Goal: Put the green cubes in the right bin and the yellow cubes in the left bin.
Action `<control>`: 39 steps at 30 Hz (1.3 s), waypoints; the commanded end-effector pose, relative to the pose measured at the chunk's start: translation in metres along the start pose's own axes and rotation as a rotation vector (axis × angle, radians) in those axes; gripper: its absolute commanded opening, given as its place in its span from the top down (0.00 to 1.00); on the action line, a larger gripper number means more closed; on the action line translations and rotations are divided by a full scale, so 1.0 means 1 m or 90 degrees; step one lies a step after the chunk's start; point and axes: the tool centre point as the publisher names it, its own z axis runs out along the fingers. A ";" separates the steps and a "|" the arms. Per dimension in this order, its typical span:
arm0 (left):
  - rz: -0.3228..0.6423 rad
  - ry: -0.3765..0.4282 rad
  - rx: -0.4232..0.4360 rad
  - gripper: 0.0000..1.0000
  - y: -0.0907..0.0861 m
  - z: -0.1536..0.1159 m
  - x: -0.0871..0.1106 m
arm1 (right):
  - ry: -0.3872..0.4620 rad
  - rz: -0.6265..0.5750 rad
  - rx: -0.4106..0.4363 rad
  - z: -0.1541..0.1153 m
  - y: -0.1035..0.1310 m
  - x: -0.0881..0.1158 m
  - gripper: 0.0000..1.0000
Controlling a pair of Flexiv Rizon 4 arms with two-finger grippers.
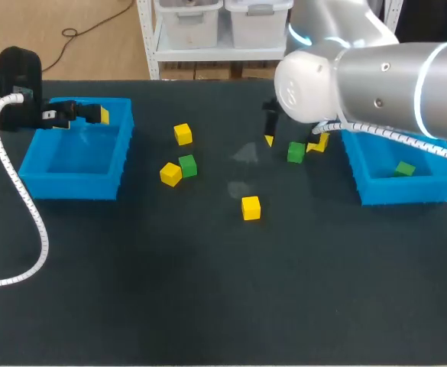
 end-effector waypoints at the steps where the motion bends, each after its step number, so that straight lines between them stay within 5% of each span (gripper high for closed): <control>1: 0.001 -0.004 0.007 0.00 0.002 0.000 0.001 | 0.004 0.000 0.000 0.002 0.000 -0.001 1.00; 15: 0.001 -0.004 0.007 0.00 0.002 0.000 0.001 | 0.005 -0.028 -0.008 0.001 -0.001 0.001 1.00; 16: 0.001 -0.004 0.007 0.00 0.002 0.000 0.001 | 0.007 -0.034 -0.005 0.000 0.000 0.000 0.92; 17: 0.001 -0.004 0.007 0.00 0.002 0.000 0.001 | 0.010 -0.041 -0.006 -0.001 0.001 0.000 0.53; 18: 0.001 -0.004 0.007 0.00 0.002 0.000 0.001 | 0.011 -0.052 -0.007 -0.001 0.001 -0.001 0.00; 33: 0.001 -0.004 0.007 0.00 0.002 0.000 0.001 | 0.030 -0.252 -0.020 -0.030 -0.002 -0.005 0.00; 34: 0.001 -0.004 0.007 0.00 0.002 0.000 0.001 | 0.030 -0.257 -0.023 -0.031 -0.004 -0.004 0.58; 35: 0.001 -0.004 0.007 0.00 0.002 0.000 0.001 | 0.030 -0.254 -0.022 -0.031 -0.007 -0.003 1.00; 39: 0.001 -0.004 0.007 0.00 0.002 0.000 0.001 | 0.033 -0.278 -0.024 -0.029 -0.010 -0.003 1.00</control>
